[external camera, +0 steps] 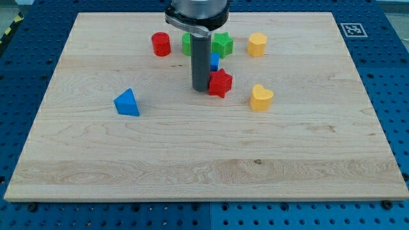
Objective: Move the yellow heart below the red star
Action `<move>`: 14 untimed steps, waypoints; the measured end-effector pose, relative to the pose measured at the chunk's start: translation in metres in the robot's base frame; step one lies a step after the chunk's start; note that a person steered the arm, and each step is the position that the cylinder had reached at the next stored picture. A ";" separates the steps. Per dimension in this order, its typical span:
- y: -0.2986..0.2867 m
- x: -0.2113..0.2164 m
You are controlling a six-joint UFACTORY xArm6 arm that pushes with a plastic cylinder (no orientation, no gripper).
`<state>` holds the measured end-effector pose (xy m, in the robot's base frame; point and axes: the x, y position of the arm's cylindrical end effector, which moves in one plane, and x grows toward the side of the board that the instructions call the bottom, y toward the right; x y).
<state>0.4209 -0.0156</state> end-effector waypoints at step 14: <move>0.112 0.051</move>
<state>0.4716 0.0966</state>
